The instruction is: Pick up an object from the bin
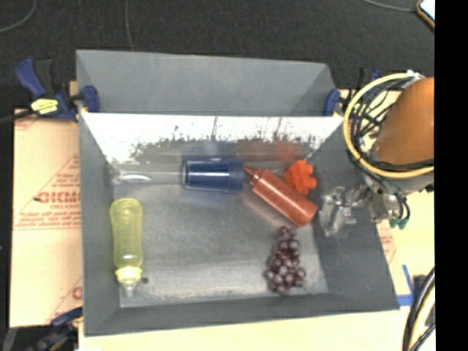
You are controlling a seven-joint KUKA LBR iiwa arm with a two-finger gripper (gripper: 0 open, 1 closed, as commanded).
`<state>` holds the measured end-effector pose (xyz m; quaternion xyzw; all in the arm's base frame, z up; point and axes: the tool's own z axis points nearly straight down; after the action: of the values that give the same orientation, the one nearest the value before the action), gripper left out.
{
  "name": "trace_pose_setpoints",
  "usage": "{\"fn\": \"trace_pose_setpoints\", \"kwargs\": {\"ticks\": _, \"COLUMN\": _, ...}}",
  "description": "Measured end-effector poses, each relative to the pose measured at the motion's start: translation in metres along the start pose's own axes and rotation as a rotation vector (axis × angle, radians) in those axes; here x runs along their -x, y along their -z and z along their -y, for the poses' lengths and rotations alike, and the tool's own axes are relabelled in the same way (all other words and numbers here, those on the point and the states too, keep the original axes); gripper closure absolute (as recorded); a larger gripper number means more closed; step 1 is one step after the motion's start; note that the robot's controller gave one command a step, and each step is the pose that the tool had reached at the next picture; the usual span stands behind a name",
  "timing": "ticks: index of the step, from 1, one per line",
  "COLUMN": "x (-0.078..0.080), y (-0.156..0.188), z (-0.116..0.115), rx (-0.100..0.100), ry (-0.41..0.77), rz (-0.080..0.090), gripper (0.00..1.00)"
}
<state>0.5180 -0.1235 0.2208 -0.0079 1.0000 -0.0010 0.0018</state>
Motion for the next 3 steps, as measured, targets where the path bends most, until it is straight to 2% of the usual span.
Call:
{"fn": "trace_pose_setpoints", "kwargs": {"ticks": 1, "x": 0.024, "y": -0.123, "z": -0.005, "rx": -0.001, "ry": 0.039, "rz": 0.005, "gripper": 0.00}}
{"fn": "trace_pose_setpoints", "kwargs": {"ticks": 2, "x": 0.021, "y": -0.127, "z": -0.008, "rx": 0.001, "ry": 0.046, "rz": -0.003, "gripper": 0.00}}
{"fn": "trace_pose_setpoints", "kwargs": {"ticks": 3, "x": -0.014, "y": -0.151, "z": -0.057, "rx": 0.003, "ry": 0.123, "rz": -0.004, "gripper": 0.00}}
